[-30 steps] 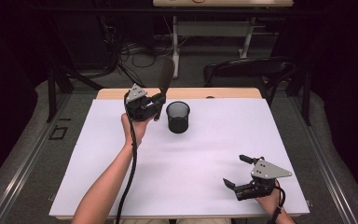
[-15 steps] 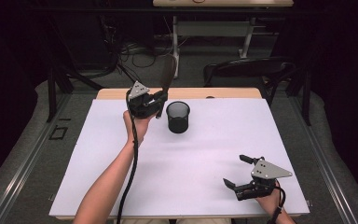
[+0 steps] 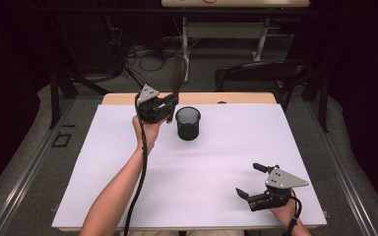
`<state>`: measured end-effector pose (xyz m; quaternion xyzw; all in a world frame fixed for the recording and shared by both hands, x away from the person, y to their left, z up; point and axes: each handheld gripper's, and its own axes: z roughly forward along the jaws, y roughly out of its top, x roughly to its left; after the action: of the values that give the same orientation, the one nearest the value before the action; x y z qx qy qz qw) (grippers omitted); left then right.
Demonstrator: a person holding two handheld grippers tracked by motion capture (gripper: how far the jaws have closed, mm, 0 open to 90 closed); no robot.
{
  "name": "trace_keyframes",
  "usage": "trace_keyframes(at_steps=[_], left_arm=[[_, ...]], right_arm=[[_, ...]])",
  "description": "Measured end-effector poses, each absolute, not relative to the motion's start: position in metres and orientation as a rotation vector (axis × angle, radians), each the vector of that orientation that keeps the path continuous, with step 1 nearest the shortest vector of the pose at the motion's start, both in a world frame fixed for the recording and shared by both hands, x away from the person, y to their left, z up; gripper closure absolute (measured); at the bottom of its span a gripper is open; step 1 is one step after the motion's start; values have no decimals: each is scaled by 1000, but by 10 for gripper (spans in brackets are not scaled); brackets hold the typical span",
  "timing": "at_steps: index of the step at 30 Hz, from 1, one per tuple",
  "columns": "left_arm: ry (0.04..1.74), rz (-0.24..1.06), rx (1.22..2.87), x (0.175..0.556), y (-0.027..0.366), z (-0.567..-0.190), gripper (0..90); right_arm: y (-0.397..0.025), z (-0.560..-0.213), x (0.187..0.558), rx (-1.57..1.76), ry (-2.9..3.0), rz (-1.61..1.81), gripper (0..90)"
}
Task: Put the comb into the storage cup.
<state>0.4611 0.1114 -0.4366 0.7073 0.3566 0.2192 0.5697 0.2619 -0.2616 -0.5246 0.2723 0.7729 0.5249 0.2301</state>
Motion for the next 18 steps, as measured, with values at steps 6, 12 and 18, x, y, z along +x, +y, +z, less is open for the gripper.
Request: trace_keyframes(at_steps=[6, 12, 18], left_arm=[[847, 515, 1643, 463, 111, -438, 726], [851, 519, 1624, 465, 110, -440, 726], [845, 526, 1621, 466, 107, -442, 726]], right_arm=[[-262, -525, 262, 749, 2126, 1445, 5], [-262, -525, 262, 749, 2126, 1445, 5], [-261, -524, 262, 746, 2125, 1446, 5]])
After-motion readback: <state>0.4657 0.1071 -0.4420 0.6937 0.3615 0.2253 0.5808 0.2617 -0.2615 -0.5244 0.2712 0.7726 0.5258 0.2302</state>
